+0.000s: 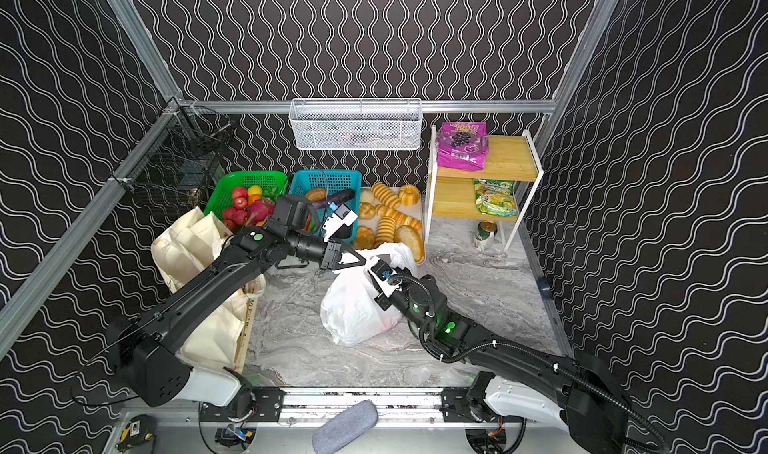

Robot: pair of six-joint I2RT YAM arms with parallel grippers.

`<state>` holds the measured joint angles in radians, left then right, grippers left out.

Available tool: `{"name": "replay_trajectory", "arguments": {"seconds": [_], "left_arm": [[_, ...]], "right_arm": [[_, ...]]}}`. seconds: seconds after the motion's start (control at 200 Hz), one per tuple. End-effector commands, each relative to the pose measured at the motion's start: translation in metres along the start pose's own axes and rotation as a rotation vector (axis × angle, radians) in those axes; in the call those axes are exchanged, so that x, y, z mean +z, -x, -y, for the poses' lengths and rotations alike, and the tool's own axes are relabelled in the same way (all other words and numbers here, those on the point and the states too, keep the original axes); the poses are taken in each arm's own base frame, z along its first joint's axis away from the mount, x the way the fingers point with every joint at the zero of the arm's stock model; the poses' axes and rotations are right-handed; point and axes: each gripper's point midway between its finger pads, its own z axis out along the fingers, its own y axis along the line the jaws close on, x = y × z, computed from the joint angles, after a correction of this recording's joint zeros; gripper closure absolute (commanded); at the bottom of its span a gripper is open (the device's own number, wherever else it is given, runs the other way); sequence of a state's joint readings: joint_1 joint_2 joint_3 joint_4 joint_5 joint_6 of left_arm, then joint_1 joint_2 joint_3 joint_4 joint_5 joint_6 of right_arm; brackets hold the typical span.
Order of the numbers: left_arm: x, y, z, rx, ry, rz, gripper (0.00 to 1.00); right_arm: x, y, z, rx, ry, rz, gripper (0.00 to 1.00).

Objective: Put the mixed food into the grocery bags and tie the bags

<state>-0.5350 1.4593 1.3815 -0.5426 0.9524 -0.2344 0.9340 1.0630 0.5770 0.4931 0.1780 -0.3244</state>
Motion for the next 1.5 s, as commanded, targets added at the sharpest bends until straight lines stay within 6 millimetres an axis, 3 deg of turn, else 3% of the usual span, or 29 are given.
{"name": "replay_trajectory", "arguments": {"seconds": [0.0,0.085,0.355,0.455,0.54,0.671,0.816,0.951,1.046,1.126,1.286,1.491], "left_arm": [[-0.001,0.003,0.015,0.068,-0.078,-0.003,1.0],[-0.003,0.0,0.024,0.093,-0.129,-0.041,1.0],[0.002,-0.006,0.019,0.059,-0.145,-0.096,1.0],[0.004,-0.006,0.018,0.047,-0.149,-0.094,1.0],[0.003,-0.004,0.021,0.043,-0.17,-0.086,1.0],[0.005,-0.005,0.023,0.02,-0.2,-0.086,1.0],[0.004,-0.005,0.025,0.011,-0.21,-0.09,1.0],[0.005,-0.004,0.024,0.001,-0.211,-0.082,1.0],[0.006,-0.004,0.023,-0.012,-0.214,-0.083,1.0],[0.006,-0.005,0.021,-0.012,-0.207,-0.083,1.0],[0.005,-0.002,0.017,0.008,-0.157,-0.085,1.0],[0.002,0.001,-0.007,0.033,-0.006,-0.084,0.98]], "right_arm": [[0.002,0.007,-0.007,0.031,0.043,0.022,0.78],[0.0,0.015,0.002,0.049,-0.003,0.072,0.77],[-0.007,0.049,0.012,0.132,-0.008,0.261,0.71],[-0.006,0.047,0.021,0.155,-0.063,0.271,0.7],[-0.001,0.04,0.023,0.133,-0.087,0.25,0.58],[0.002,0.043,0.02,0.105,-0.077,0.283,0.57],[0.001,0.054,0.024,0.105,-0.099,0.361,0.62],[0.002,0.063,0.008,0.092,0.005,0.384,0.62],[0.0,0.066,0.003,0.083,0.044,0.402,0.79],[-0.004,0.066,-0.002,0.073,0.077,0.397,1.0],[-0.007,0.044,-0.005,0.066,0.089,0.285,1.0],[-0.019,0.005,-0.011,0.076,0.114,0.106,1.0]]}}
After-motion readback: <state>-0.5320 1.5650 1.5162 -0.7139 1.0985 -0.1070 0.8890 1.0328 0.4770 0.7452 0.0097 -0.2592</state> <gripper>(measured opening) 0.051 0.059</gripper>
